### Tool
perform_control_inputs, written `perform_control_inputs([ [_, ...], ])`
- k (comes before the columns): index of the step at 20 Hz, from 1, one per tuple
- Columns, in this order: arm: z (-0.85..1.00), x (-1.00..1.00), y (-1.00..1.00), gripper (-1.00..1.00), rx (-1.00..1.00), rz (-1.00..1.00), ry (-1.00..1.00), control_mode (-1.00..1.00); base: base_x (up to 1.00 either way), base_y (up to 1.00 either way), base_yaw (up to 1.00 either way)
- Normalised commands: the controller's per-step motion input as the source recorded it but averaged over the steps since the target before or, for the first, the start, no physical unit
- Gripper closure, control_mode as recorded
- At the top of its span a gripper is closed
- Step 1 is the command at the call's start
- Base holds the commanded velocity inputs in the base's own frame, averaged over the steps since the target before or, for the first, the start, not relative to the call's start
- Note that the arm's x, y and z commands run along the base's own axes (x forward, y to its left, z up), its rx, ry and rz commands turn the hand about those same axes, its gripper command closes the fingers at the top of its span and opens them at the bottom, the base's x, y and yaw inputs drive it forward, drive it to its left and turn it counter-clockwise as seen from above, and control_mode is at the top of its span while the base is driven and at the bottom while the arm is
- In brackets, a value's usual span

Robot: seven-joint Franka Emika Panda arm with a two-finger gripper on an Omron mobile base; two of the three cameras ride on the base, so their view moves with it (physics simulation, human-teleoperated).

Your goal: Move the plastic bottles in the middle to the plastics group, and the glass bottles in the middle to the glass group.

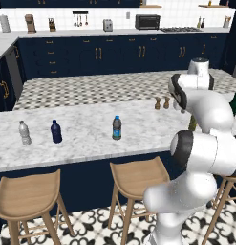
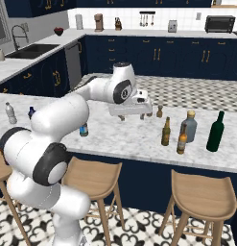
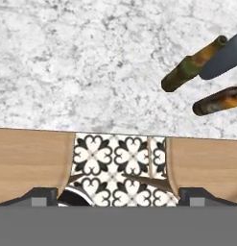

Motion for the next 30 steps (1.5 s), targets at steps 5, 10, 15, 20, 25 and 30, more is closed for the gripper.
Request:
perform_control_inputs([
  [5,0.13,-0.04,0.8,-1.0,0.12,-0.01,0.04,-1.0,0.0,0.0,0.0],
  [10,0.1,0.0,0.87,-1.0,0.13,-0.02,0.01,-1.0,0.0,0.0,0.0],
  [15,-0.04,0.02,1.0,-1.0,0.0,-0.12,0.0,-1.0,0.0,0.0,0.0],
  [20,-0.13,0.11,0.97,-1.0,0.0,-0.17,-0.01,-1.0,0.0,0.0,0.0],
  [25,-0.11,0.24,0.88,-1.0,0.0,-0.18,0.0,-1.0,0.0,0.0,0.0],
  [30,-0.15,0.55,0.6,-1.0,0.0,-0.09,0.0,-1.0,0.0,0.0,0.0],
])
